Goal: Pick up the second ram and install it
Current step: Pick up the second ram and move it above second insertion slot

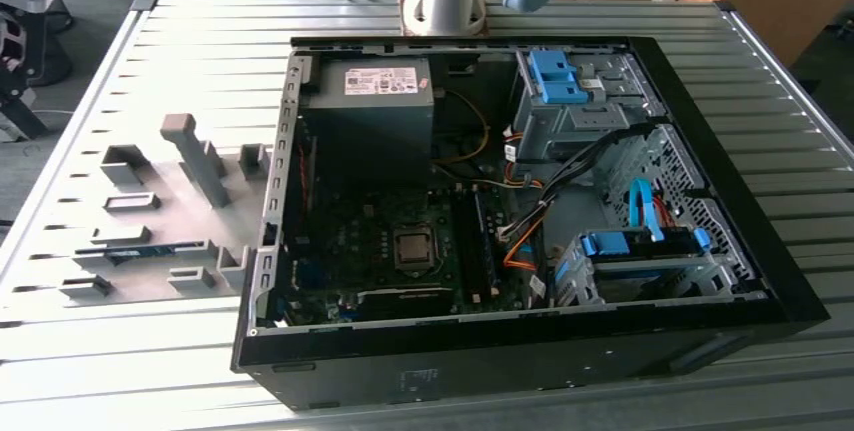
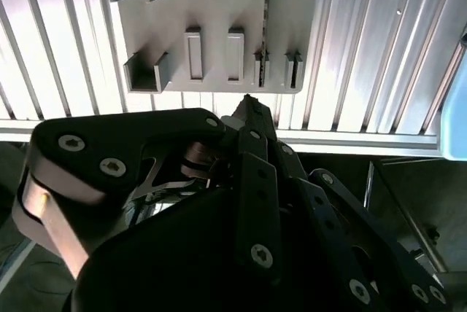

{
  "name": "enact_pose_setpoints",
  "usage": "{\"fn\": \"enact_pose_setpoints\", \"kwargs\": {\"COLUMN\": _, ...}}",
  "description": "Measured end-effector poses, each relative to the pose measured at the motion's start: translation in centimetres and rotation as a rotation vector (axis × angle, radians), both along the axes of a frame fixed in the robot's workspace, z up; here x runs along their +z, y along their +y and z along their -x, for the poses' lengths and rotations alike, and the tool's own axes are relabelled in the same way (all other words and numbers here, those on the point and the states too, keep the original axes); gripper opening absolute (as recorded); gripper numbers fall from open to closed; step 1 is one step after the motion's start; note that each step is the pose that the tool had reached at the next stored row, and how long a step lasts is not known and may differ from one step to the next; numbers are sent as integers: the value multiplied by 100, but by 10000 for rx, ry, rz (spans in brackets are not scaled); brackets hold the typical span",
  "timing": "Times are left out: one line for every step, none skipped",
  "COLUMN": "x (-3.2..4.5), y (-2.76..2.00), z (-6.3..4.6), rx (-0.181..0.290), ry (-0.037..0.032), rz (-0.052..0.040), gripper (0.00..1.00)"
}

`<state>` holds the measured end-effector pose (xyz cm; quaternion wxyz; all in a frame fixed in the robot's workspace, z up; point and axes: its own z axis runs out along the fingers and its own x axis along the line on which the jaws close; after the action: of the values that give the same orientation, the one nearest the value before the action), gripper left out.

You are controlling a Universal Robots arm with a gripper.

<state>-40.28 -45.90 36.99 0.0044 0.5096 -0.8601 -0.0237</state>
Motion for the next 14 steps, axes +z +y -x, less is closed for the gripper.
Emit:
{"fn": "enact_pose_setpoints", "kwargs": {"x": -1, "y": 0, "z": 0, "rx": 179, "ry": 1, "rz": 1, "gripper": 10}}
{"fn": "enact_pose_setpoints", "kwargs": {"x": -3, "y": 0, "z": 0, "rx": 354, "ry": 0, "rz": 0, "gripper": 10}}
{"fn": "enact_pose_setpoints", "kwargs": {"x": -5, "y": 0, "z": 0, "rx": 545, "ry": 0, "rz": 0, "gripper": 10}}
{"fn": "enact_pose_setpoints", "kwargs": {"x": -6, "y": 0, "z": 0, "rx": 730, "ry": 0, "rz": 0, "gripper": 10}}
{"fn": "enact_pose_setpoints", "kwargs": {"x": -8, "y": 0, "z": 0, "rx": 885, "ry": -4, "rz": 1, "gripper": 10}}
{"fn": "enact_pose_setpoints", "kwargs": {"x": -10, "y": 0, "z": 0, "rx": 1058, "ry": -12, "rz": 1, "gripper": 10}}
{"fn": "enact_pose_setpoints", "kwargs": {"x": -13, "y": 0, "z": 0, "rx": 1226, "ry": -19, "rz": 1, "gripper": 10}}
{"fn": "enact_pose_setpoints", "kwargs": {"x": -17, "y": 0, "z": 0, "rx": 1408, "ry": -23, "rz": 1, "gripper": 10}}
{"fn": "enact_pose_setpoints", "kwargs": {"x": -22, "y": 0, "z": 0, "rx": 1588, "ry": -27, "rz": 1, "gripper": 10}}
{"fn": "enact_pose_setpoints", "kwargs": {"x": -27, "y": 0, "z": 0, "rx": 1767, "ry": -31, "rz": 1, "gripper": 10}}
{"fn": "enact_pose_setpoints", "kwargs": {"x": -30, "y": 0, "z": 0, "rx": 1940, "ry": -37, "rz": 2, "gripper": 10}}
{"fn": "enact_pose_setpoints", "kwargs": {"x": -33, "y": 0, "z": 0, "rx": 2103, "ry": -45, "rz": 2, "gripper": 10}}
{"fn": "enact_pose_setpoints", "kwargs": {"x": -37, "y": 0, "z": 0, "rx": 2275, "ry": -52, "rz": 2, "gripper": 10}}
{"fn": "enact_pose_setpoints", "kwargs": {"x": -40, "y": 0, "z": 0, "rx": 2460, "ry": -61, "rz": 3, "gripper": 10}}
